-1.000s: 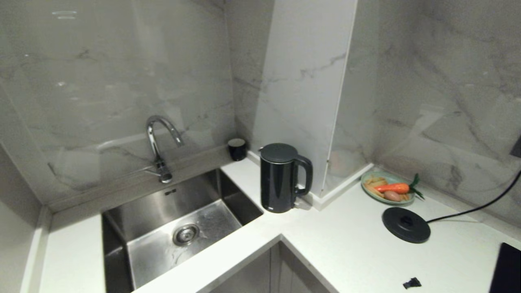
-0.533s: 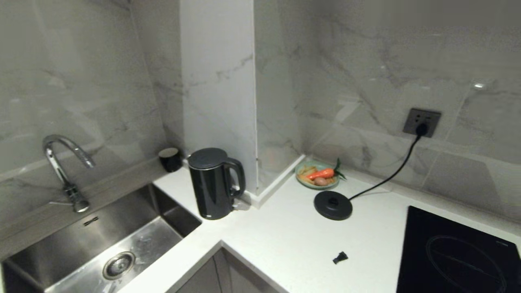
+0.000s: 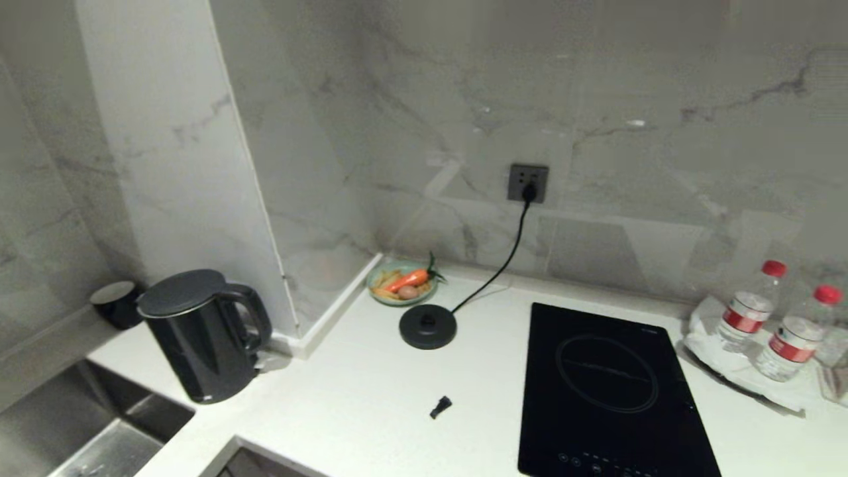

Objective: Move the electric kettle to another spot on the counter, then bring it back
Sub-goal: Grab the kettle

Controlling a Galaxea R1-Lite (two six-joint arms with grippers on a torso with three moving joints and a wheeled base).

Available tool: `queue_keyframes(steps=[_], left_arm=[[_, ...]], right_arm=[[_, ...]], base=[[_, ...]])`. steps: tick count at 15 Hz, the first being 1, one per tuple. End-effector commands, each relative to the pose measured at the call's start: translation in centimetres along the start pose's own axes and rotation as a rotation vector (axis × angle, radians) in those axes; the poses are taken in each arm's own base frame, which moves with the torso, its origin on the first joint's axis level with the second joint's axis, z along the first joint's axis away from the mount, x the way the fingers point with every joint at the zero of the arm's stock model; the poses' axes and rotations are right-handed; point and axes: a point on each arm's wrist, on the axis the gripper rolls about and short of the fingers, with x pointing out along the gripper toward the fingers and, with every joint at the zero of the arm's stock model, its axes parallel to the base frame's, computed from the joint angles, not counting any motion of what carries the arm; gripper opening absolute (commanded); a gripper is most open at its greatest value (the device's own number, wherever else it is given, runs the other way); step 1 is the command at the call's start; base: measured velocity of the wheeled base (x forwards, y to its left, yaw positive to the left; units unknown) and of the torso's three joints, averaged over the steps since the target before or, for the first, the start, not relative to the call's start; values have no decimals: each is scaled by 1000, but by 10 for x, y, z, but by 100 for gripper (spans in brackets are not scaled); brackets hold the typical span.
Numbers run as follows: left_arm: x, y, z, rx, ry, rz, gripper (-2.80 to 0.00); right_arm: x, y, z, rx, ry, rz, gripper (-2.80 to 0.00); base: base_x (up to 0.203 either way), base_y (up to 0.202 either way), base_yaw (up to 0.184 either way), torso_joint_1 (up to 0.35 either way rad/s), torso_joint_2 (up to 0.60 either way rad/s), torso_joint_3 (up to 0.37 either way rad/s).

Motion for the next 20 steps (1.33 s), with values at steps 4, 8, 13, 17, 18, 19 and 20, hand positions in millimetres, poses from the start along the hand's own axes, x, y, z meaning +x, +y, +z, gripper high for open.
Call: queue_keyframes(steps=[4, 8, 13, 17, 18, 19, 20], left_arm=[[0, 0, 0, -3, 0, 2, -280], [0, 0, 1, 4, 6, 5, -280], [20, 0, 73, -24, 74, -13, -280], [85, -2, 127, -46, 210, -85, -280], [107, -3, 130, -48, 247, -100, -280], [129, -5, 131, -49, 280, -114, -280], [151, -8, 128, -49, 311, -128, -280]], right_arm=[[0, 0, 0, 0, 0, 1, -280], [0, 0, 0, 0, 0, 1, -280], [0, 0, 0, 0, 0, 1, -280], [0, 0, 0, 0, 2, 1, -280], [0, 0, 0, 0, 2, 1, -280], [0, 0, 0, 0, 1, 1, -280], [0, 0, 0, 0, 0, 1, -280]], base=[[1, -1, -55, 1, 3, 1], [0, 0, 0, 0, 0, 0], [0, 0, 0, 0, 0, 0], [0, 0, 0, 0, 0, 0], [0, 0, 0, 0, 0, 0], [0, 0, 0, 0, 0, 0], [0, 0, 0, 0, 0, 0]])
